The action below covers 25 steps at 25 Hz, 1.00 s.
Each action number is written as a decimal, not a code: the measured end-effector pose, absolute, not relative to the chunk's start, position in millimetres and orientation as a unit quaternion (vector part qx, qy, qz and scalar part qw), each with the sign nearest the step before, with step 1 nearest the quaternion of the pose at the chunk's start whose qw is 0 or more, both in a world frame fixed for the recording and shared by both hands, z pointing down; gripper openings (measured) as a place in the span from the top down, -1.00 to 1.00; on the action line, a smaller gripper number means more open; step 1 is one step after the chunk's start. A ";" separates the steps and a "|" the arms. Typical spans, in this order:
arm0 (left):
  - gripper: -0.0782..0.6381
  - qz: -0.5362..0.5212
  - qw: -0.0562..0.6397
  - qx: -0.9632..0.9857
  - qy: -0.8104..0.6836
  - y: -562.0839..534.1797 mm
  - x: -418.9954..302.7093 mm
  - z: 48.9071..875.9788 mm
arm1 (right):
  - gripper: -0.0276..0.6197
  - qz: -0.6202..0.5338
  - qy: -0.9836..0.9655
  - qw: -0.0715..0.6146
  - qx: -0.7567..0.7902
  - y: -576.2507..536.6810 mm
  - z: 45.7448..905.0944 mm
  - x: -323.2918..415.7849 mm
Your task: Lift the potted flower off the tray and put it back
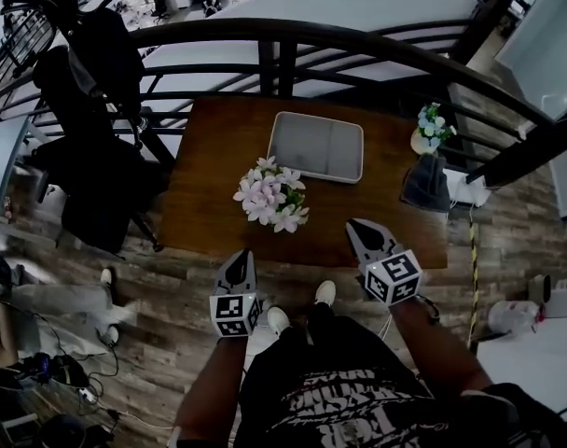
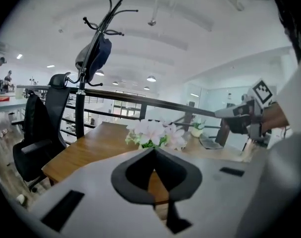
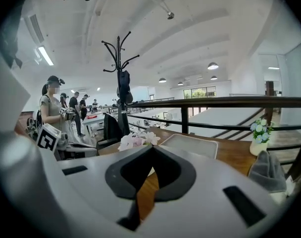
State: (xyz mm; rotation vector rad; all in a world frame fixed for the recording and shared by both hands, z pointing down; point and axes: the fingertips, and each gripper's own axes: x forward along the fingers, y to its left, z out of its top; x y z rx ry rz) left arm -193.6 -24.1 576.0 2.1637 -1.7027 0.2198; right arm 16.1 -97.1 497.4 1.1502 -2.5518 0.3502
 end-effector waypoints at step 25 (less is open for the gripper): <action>0.76 0.027 0.206 0.752 -0.626 61.5 -60.3 509.9 | 0.94 0.130 -0.921 0.141 0.340 22.6 488.8 134.4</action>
